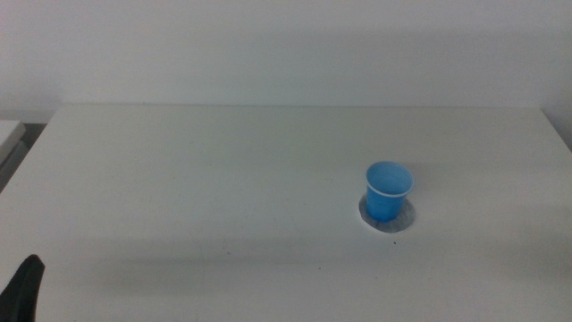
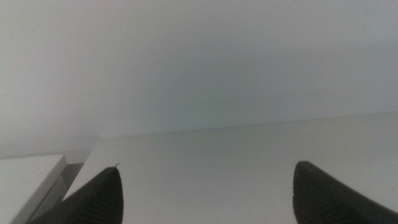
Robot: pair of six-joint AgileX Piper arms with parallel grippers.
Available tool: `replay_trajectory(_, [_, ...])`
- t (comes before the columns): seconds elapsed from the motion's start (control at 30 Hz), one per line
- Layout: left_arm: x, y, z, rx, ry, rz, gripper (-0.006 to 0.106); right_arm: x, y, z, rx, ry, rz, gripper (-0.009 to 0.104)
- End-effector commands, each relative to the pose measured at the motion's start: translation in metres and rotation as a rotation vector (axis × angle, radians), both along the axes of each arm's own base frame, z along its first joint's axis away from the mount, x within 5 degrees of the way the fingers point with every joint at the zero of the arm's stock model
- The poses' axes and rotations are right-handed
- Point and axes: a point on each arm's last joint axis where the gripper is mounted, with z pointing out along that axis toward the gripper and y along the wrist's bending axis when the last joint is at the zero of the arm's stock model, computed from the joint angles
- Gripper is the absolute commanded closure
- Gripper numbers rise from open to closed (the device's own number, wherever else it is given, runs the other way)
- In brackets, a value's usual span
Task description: Place an empty cup on a cup mat.
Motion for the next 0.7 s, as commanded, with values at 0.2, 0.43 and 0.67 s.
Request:
replay_trajectory(0.2, [0.000, 0.000, 0.001, -0.010, -0.008, -0.004, 0.007, -0.022, -0.003, -0.042, -0.024, -0.093, -0.007, 0.002])
replay_trajectory(0.43, [0.000, 0.000, 0.001, -0.010, -0.008, -0.004, 0.007, -0.021, -0.003, -0.063, -0.032, -0.089, -0.005, 0.002])
replay_trajectory(0.67, [0.000, 0.000, 0.001, -0.010, -0.008, -0.004, 0.007, -0.020, -0.003, -0.063, -0.032, -0.094, -0.005, 0.002])
